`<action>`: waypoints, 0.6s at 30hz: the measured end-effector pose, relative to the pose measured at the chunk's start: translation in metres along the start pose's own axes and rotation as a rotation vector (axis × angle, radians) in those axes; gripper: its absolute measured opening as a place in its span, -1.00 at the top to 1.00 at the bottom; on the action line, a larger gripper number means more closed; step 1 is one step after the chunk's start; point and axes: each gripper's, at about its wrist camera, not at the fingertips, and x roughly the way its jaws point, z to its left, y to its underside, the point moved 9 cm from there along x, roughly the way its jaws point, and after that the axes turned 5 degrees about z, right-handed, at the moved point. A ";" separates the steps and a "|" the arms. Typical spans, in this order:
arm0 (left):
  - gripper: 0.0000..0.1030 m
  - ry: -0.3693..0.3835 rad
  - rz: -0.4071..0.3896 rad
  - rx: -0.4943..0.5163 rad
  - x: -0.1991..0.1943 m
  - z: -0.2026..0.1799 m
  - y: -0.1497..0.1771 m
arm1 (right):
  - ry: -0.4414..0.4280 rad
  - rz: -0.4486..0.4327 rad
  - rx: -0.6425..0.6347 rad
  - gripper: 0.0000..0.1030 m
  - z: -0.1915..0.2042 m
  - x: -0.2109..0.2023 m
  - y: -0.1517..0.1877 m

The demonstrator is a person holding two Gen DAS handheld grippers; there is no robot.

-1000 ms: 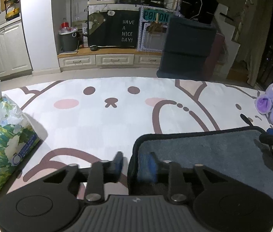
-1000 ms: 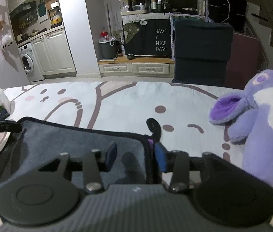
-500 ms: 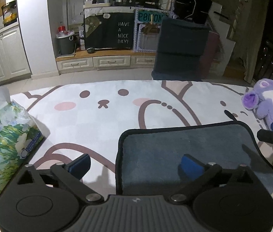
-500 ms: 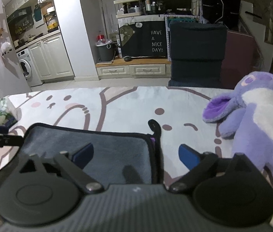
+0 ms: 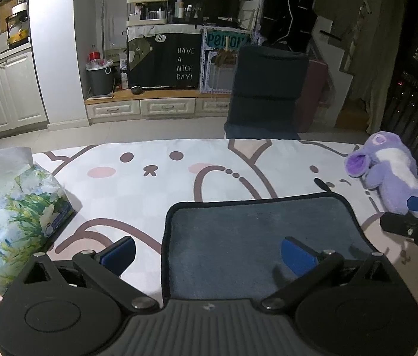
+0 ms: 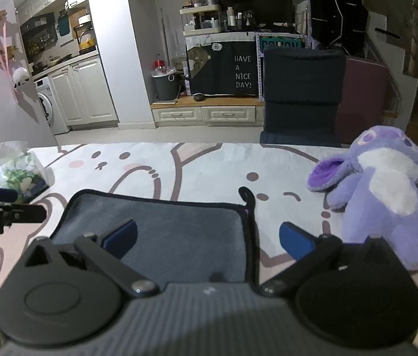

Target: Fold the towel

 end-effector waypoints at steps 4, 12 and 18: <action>-1.00 -0.001 -0.003 0.004 -0.014 -0.007 0.006 | 0.004 -0.005 -0.017 -0.99 0.007 -0.014 0.003; -1.00 0.004 -0.012 0.005 -0.044 -0.017 0.019 | 0.010 -0.010 -0.026 -0.99 0.016 -0.044 0.010; -1.00 -0.005 -0.019 0.005 -0.070 -0.022 0.028 | 0.008 -0.026 -0.009 -0.99 0.018 -0.070 0.016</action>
